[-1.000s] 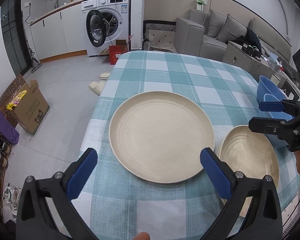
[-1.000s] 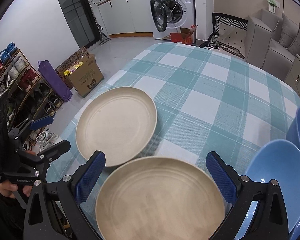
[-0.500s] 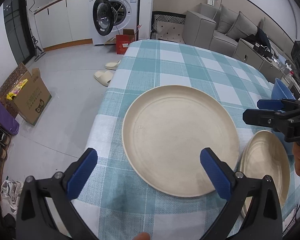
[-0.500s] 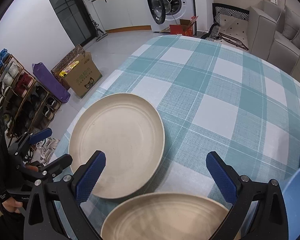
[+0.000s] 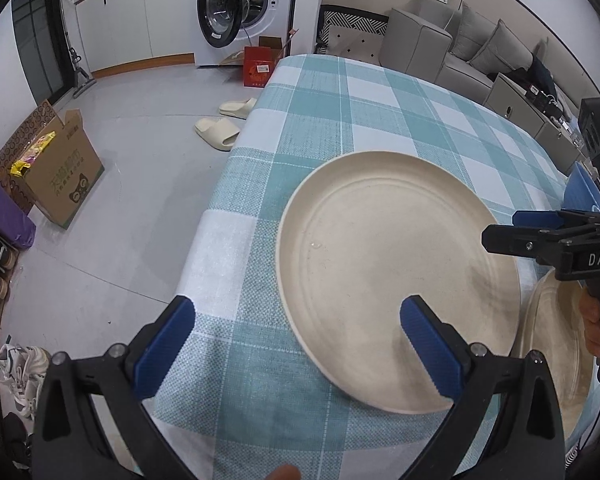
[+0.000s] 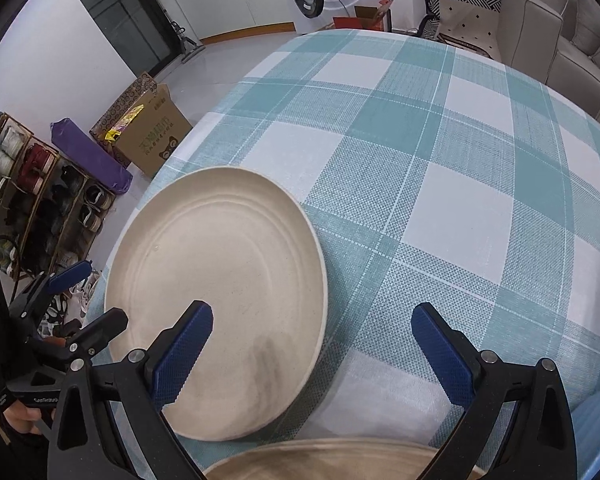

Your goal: Organize plates and bowls

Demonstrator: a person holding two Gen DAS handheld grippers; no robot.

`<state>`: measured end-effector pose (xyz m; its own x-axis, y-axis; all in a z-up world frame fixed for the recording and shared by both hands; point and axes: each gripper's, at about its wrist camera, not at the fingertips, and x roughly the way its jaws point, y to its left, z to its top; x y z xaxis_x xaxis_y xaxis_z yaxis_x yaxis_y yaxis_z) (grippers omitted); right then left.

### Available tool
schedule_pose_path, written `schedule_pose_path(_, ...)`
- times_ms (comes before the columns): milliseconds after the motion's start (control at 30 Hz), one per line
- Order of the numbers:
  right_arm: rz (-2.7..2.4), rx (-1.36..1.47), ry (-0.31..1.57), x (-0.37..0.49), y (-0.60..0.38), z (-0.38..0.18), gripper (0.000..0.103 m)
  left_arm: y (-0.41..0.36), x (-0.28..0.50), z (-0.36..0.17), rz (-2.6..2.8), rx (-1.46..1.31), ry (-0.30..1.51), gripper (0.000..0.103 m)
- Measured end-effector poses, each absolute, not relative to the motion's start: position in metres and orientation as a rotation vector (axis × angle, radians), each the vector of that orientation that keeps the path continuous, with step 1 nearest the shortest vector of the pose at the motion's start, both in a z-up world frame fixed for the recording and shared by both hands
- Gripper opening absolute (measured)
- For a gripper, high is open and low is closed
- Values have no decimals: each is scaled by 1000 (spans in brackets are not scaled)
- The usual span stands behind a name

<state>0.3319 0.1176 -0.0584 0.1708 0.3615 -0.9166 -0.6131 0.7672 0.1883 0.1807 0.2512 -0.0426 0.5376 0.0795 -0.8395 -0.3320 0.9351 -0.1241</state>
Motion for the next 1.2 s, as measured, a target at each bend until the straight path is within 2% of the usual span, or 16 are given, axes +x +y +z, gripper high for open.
schedule_pose_path(67,700,-247,1219,334,119,-62,100,253,182,-45,247,-290,977,103)
schedule_pose_path(367,710,-294,1241,331,124,-72,78,250,185,-49,216,-295,982,101)
schedule_pose_path(533,720,-305,1241,329,125,-72,77,250,185,-49,198,-299,977,95)
schedule_pose_path(767,733,-315,1236,327,128,-73,76,250,183,-47,196,-304,968,94)
schedule_pose_path(900,733,-319,1232,326,128,-72,71,250,183,-47,195,-302,968,92)
schedule_pose_path(1000,736,-324,1233,325,129,-71,68,251,183,-48,196,-308,973,85)
schedule_pose_path(1200,743,-329,1232,324,128,-70,65,250,182,-47,190,-309,972,80)
